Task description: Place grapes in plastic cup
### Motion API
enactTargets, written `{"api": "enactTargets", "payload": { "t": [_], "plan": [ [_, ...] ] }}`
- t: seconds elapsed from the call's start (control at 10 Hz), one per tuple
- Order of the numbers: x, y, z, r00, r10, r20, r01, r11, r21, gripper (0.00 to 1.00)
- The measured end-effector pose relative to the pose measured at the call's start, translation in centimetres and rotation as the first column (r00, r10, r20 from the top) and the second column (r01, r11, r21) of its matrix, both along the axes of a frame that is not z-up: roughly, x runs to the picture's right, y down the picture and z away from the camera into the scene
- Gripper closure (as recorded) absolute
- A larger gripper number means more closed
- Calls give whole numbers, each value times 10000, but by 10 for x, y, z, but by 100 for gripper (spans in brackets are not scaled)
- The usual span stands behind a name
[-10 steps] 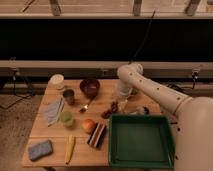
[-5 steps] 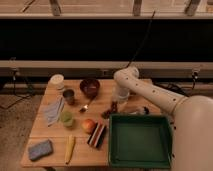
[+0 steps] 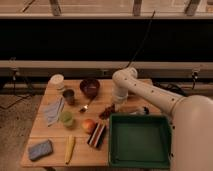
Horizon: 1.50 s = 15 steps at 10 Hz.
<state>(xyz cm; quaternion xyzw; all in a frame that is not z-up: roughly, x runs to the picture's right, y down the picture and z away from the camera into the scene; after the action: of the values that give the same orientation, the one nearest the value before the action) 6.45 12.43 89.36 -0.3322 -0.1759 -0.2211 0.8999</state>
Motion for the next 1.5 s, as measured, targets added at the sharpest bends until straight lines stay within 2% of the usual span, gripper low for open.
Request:
{"api": "enactTargets", "payload": {
  "t": [0.3, 0.7, 0.9, 1.1, 1.4, 1.5],
  "plan": [
    [-11, -10, -17, 9999, 27, 124, -27, 10000, -64, 100],
    [-58, -45, -61, 9958, -227, 886, 214, 9996, 161, 100],
    [-85, -60, -84, 9887, -468, 1423, 423, 9985, 346, 100],
    [-98, -68, -104, 9816, -698, 1778, 624, 9970, 468, 100],
    [-112, -85, -144, 9664, -875, 2416, 728, 9949, 692, 100],
    [-111, -84, -144, 9668, -861, 2406, 718, 9951, 673, 100]
  ]
}}
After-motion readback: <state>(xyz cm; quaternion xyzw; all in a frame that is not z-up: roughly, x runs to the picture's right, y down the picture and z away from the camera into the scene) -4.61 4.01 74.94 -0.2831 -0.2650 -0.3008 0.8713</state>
